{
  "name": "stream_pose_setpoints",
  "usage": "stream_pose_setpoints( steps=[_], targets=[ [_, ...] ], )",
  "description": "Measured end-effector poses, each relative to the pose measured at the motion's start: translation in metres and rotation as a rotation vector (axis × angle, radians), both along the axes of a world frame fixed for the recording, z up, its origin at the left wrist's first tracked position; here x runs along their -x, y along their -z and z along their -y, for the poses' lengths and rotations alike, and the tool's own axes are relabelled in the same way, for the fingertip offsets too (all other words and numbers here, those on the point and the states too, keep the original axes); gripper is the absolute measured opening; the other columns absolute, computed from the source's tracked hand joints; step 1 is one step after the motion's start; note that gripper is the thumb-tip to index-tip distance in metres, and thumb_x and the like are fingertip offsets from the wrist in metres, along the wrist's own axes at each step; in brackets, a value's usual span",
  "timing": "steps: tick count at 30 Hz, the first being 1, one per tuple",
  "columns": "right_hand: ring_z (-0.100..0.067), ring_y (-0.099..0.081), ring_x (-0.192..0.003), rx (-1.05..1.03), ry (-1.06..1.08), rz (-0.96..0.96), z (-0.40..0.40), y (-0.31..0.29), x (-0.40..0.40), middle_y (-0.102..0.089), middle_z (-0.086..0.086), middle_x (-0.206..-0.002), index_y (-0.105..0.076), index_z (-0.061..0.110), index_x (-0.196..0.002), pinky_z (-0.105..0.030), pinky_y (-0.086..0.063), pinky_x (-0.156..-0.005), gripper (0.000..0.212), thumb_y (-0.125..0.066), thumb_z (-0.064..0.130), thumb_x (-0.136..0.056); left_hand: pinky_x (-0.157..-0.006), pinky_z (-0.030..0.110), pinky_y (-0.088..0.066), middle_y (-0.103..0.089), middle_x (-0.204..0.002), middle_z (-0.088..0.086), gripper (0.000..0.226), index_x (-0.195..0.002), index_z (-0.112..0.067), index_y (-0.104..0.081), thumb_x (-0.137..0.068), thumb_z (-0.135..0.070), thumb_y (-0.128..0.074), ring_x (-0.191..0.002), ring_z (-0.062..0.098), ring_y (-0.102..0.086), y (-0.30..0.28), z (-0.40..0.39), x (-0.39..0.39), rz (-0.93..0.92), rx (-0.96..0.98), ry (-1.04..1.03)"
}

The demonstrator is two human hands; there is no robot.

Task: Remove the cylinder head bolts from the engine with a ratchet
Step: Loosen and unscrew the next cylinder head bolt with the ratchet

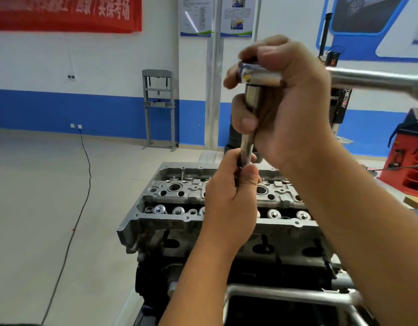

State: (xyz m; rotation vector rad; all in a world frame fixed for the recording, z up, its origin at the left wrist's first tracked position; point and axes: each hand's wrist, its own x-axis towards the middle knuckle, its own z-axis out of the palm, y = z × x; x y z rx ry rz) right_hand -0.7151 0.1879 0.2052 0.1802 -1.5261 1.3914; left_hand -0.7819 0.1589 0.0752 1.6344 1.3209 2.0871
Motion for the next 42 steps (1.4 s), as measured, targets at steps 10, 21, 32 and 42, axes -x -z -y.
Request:
stream_pose_setpoints(
  steps=[10, 21, 32, 42],
  targets=[
    [-0.023, -0.046, -0.052, 0.076, 0.095, -0.080, -0.003, 0.009, -0.008, -0.066, -0.006, -0.080, -0.054, 0.012, -0.093, -0.030, -0.032, -0.051, 0.011, -0.056, 0.022, -0.089, -0.062, 0.035, -0.051, -0.065, -0.082, -0.008, 0.021, -0.100, -0.037, -0.060, -0.106, -0.024, -0.045, -0.069, 0.008, -0.057, 0.000, -0.002, -0.001, 0.005, 0.018, 0.021],
    [-0.018, -0.034, -0.046, 0.197, -0.148, 0.029, -0.016, 0.002, -0.014, -0.061, -0.006, -0.082, -0.055, 0.019, -0.087, -0.027, -0.020, -0.054, 0.016, -0.047, 0.033, -0.087, -0.075, 0.033, -0.054, -0.070, -0.086, -0.003, 0.019, -0.110, -0.029, -0.062, -0.109, -0.020, -0.045, -0.076, 0.010, -0.063, -0.004, -0.002, 0.006, 0.045, 0.083, 0.103],
    [-0.018, -0.032, -0.044, 0.129, -0.210, 0.149, -0.005, -0.009, -0.002, -0.057, -0.009, -0.078, -0.053, 0.015, -0.085, -0.030, -0.016, -0.054, 0.014, -0.049, 0.027, -0.080, -0.072, 0.020, -0.051, -0.069, -0.089, -0.004, 0.014, -0.100, -0.037, -0.058, -0.104, -0.037, -0.045, -0.077, 0.006, -0.060, -0.003, 0.004, 0.009, 0.047, 0.068, 0.160],
    [-0.024, -0.050, -0.046, 0.032, 0.104, 0.023, 0.002, 0.004, 0.005, -0.069, -0.011, -0.081, -0.062, 0.013, -0.087, -0.029, -0.036, -0.048, 0.009, -0.061, 0.022, -0.083, -0.060, 0.036, -0.048, -0.062, -0.076, 0.000, 0.013, -0.094, -0.033, -0.056, -0.101, -0.028, -0.046, -0.069, 0.024, -0.058, 0.000, 0.000, -0.003, 0.007, -0.001, -0.058]
  ],
)
